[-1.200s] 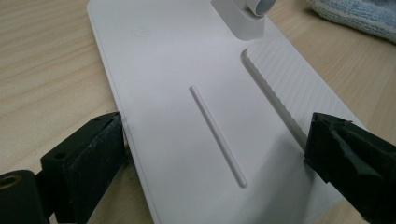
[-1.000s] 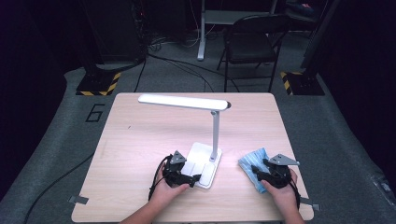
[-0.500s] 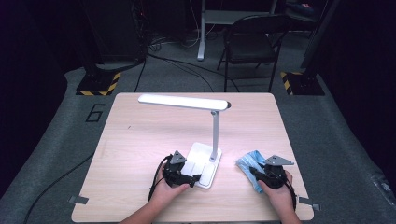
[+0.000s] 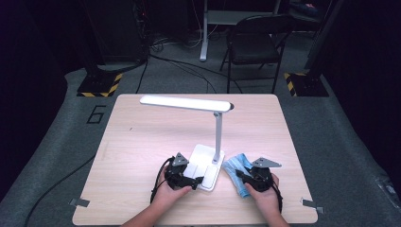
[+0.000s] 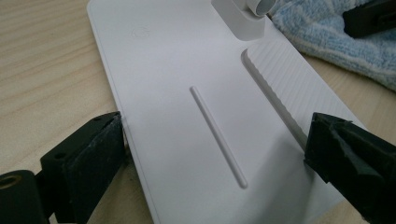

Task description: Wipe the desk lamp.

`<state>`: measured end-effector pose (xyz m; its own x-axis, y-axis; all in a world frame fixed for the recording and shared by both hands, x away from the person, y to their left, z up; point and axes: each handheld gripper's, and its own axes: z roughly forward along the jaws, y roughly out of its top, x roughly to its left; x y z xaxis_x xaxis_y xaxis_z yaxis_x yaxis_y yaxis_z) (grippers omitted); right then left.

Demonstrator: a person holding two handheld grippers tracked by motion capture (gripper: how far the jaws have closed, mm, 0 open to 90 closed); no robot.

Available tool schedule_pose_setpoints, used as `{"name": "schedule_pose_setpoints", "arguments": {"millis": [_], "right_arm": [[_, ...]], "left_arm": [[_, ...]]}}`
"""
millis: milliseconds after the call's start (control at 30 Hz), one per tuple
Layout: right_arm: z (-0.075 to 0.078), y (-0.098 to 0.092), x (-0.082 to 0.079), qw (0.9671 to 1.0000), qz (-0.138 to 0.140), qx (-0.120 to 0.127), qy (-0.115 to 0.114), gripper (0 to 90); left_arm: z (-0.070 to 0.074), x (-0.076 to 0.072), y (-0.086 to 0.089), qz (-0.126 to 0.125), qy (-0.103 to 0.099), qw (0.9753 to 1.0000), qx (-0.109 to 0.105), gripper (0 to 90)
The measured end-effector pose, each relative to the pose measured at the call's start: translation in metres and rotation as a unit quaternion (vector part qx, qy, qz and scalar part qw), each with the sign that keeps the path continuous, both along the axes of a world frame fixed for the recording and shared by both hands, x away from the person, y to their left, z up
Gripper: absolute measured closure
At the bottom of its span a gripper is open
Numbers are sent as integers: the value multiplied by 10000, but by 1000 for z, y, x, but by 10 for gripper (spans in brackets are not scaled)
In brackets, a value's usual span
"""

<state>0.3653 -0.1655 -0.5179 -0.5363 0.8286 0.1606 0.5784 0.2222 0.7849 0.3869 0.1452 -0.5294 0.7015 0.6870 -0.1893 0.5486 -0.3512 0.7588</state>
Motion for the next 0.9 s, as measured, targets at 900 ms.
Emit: {"name": "schedule_pose_setpoints", "arguments": {"millis": [900], "right_arm": [[-5,56,15,9985,113,405,355,675]], "left_arm": [[0,10,4,359,-48,9992,147,0]]}}
